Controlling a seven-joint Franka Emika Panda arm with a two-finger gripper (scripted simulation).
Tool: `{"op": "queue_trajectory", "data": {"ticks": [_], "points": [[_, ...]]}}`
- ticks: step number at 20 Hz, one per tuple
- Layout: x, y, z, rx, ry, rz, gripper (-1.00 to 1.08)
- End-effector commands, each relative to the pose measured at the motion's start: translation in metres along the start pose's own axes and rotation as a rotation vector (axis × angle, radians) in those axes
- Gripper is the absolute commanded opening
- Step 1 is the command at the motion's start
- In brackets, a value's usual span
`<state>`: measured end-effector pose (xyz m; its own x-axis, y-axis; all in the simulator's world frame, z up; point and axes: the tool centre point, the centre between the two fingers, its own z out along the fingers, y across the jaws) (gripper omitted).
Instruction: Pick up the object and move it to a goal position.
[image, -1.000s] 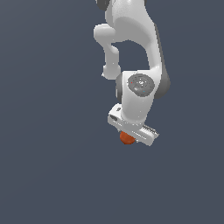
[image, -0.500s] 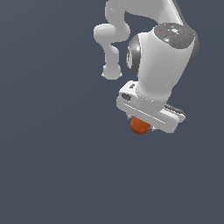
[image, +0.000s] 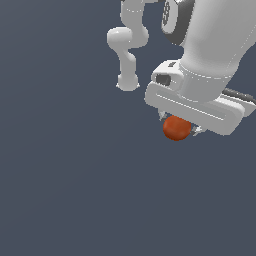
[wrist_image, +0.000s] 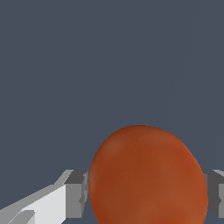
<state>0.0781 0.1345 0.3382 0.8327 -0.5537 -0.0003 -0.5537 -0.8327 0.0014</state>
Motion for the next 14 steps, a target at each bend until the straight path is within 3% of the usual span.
{"op": "queue_trajectory", "data": {"ticks": [1, 14], "points": [[-0.001, -0.004, -0.015, 0.001, 0.001, 0.000, -1.00], [-0.003, -0.013, -0.039, 0.001, 0.001, 0.000, -1.00]]}}
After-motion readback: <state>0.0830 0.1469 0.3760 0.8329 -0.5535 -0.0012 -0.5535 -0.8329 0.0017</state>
